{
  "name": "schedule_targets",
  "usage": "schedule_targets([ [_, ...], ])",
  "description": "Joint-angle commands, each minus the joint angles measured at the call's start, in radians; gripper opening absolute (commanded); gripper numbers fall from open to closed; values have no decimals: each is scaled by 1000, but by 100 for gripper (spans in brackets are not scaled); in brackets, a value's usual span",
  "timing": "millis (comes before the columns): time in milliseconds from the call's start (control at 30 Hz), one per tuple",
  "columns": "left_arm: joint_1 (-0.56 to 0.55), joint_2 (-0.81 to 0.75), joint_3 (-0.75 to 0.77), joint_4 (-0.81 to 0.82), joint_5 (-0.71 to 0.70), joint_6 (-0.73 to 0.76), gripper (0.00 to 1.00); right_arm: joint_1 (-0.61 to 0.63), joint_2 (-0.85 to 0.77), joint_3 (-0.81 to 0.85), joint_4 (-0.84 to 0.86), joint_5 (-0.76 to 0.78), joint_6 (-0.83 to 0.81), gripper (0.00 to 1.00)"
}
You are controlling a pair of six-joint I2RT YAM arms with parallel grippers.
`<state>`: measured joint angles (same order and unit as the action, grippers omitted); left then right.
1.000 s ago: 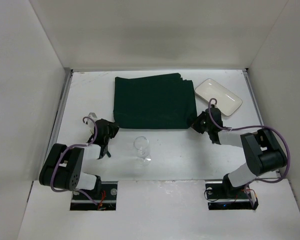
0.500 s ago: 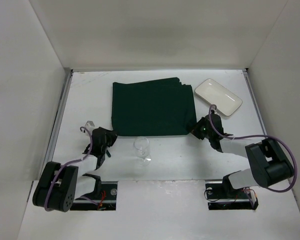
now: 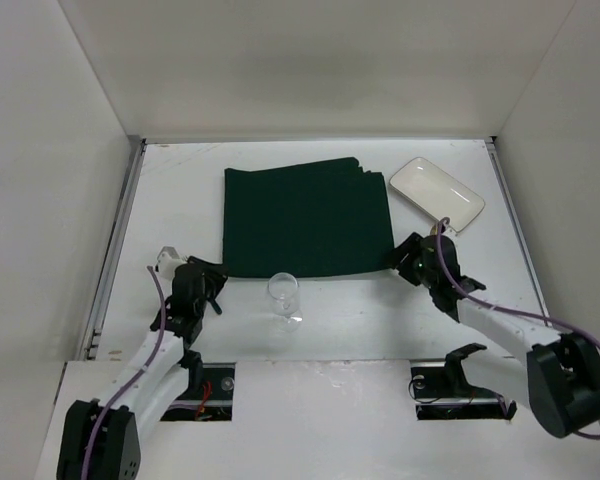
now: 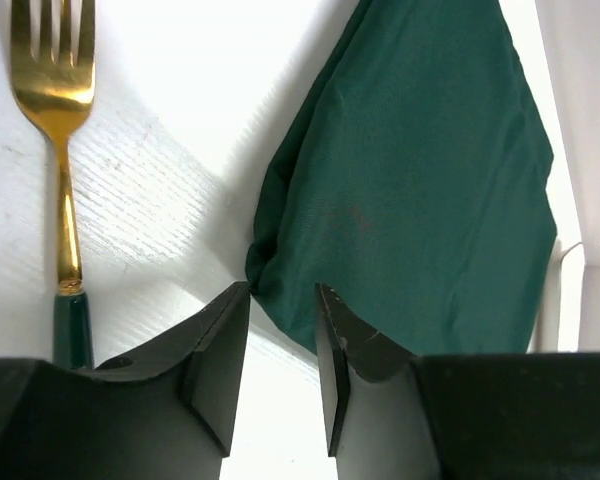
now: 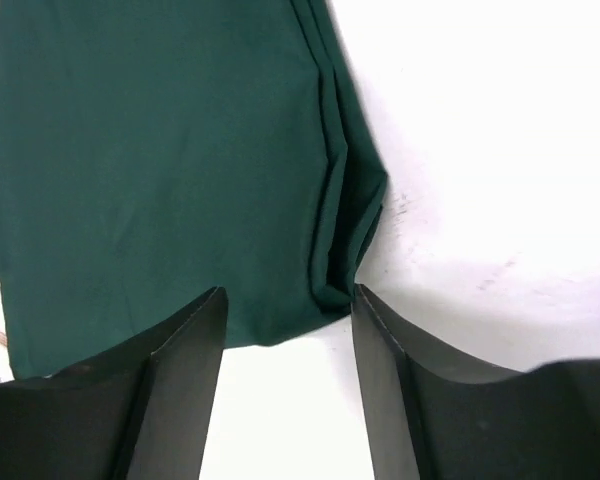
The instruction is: Set the dinner table for one person
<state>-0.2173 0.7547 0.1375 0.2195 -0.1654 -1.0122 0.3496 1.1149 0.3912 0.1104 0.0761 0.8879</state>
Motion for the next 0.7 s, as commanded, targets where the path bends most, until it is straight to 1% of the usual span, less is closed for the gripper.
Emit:
schedule_targets([
  [0,-17,-41,88,-118,-23,58,29,25,-101,61,-124,106,-66,60],
  [100,-44,-48,134,-149,-81,96,30,74,-177,112,-201,194,-96,61],
  [167,-76,-31,151,-141,-120,106,30,107,-181,139,-210,220,-115,61],
  [200,-99,-6,161,-131,-137,106,31,122,-162,152,-201,218,-118,54],
  [300,-168,118,191,-42,-157,93,32,169,-63,179,-121,188,-125,29],
  [333,-184,171,203,-5,-149,84,32,177,-28,182,-92,186,-118,23],
  [400,-199,254,220,39,-123,54,32,182,31,186,-26,174,-96,17],
  [500,-202,349,225,101,-100,31,32,183,120,172,64,168,-69,14],
  [567,-185,396,221,104,-103,32,32,173,196,157,104,177,-50,13],
  [667,-156,414,199,87,-106,29,31,150,296,132,115,157,-15,11],
])
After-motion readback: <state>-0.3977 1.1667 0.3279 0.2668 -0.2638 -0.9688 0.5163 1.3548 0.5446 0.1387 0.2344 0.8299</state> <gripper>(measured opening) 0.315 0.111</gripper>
